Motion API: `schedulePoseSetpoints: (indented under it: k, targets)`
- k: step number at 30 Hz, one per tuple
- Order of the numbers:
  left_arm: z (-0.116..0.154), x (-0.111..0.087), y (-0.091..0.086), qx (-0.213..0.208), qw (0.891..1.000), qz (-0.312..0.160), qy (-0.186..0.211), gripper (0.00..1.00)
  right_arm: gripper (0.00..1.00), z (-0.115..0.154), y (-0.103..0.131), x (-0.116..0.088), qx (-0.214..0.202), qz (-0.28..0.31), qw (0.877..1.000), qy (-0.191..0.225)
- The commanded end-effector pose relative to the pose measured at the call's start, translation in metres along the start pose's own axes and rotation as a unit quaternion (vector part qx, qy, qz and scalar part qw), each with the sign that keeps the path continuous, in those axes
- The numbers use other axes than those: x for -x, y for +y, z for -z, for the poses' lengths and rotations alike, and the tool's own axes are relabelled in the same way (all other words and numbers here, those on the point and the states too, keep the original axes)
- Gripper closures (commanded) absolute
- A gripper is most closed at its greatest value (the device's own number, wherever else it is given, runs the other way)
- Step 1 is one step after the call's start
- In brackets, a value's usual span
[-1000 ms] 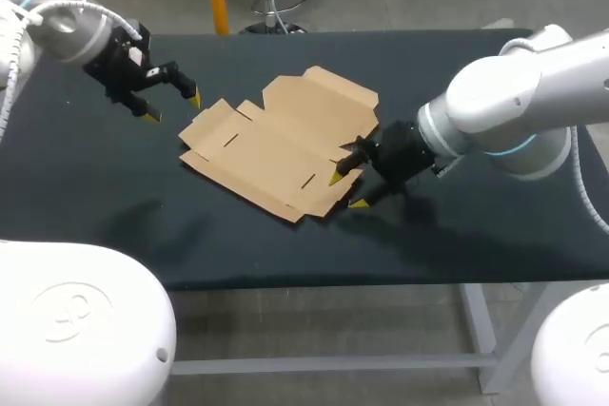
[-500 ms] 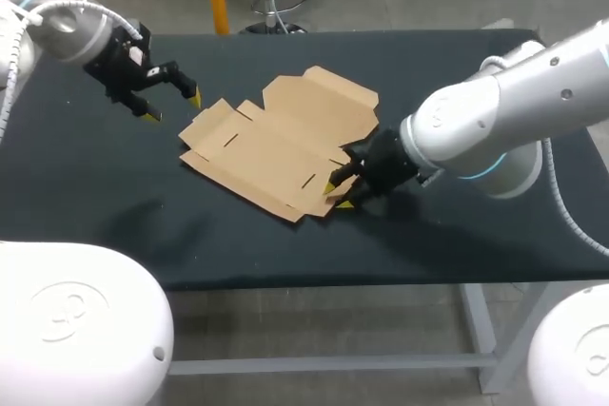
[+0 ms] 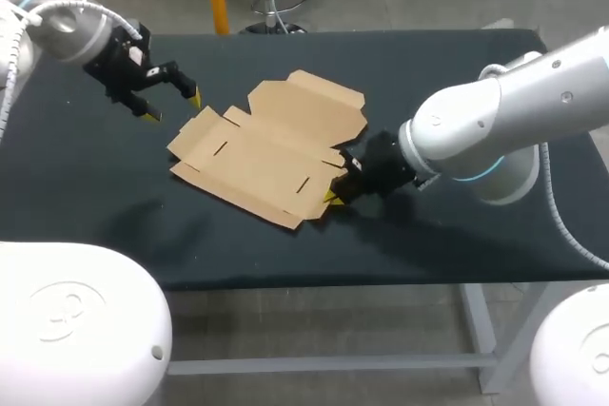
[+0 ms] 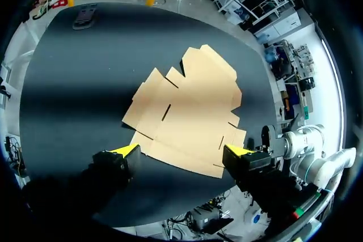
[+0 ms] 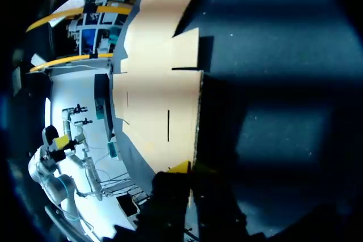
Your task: Assemble the packaging by folding the flat box into shape, placing the metal phone stand inside, and closing the box properly
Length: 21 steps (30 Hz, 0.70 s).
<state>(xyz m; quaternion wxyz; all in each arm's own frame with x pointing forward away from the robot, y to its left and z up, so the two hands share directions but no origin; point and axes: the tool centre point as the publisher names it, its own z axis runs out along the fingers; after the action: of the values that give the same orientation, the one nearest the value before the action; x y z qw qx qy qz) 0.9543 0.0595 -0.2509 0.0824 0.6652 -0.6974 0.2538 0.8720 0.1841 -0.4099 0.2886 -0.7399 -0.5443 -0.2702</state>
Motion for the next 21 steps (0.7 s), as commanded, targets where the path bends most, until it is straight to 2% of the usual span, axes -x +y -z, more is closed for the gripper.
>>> schedulePoseSetpoints:
  k: [1, 4, 9, 11, 14, 15, 21]
  targets:
    - [0.001, -0.001, 0.000, 0.001, 1.000, 0.001, -0.003, 0.00, 1.00, 0.021, 0.004, 0.009, -0.041, 0.009, 0.998, 0.045]
    - [0.001, -0.001, 0.000, 0.001, 1.000, 0.001, -0.003, 0.00, 1.00, 0.029, 0.003, 0.010, -0.069, 0.021, 0.996, 0.048]
    - [0.001, -0.001, 0.000, 0.001, 1.000, 0.001, -0.003, 0.00, 1.00, 0.035, 0.003, 0.009, -0.140, 0.042, 0.987, 0.059]
    - [0.001, -0.001, 0.000, 0.001, 1.000, 0.001, -0.003, 0.00, 1.00, 0.038, 0.003, 0.008, -0.139, 0.049, 0.988, 0.040]
    - [0.001, -0.001, 0.000, 0.001, 1.000, 0.001, -0.003, 0.00, 1.00, 0.041, 0.005, 0.010, -0.160, 0.074, 0.984, 0.026]
    - [0.001, -0.001, 0.000, 0.001, 1.000, 0.001, -0.003, 0.00, 1.00, 0.043, 0.007, 0.011, -0.173, 0.083, 0.981, 0.024]
    - [0.001, -0.001, 0.000, 0.001, 1.000, 0.001, -0.003, 0.00, 1.00, 0.047, 0.016, 0.019, -0.191, 0.099, 0.976, 0.016]
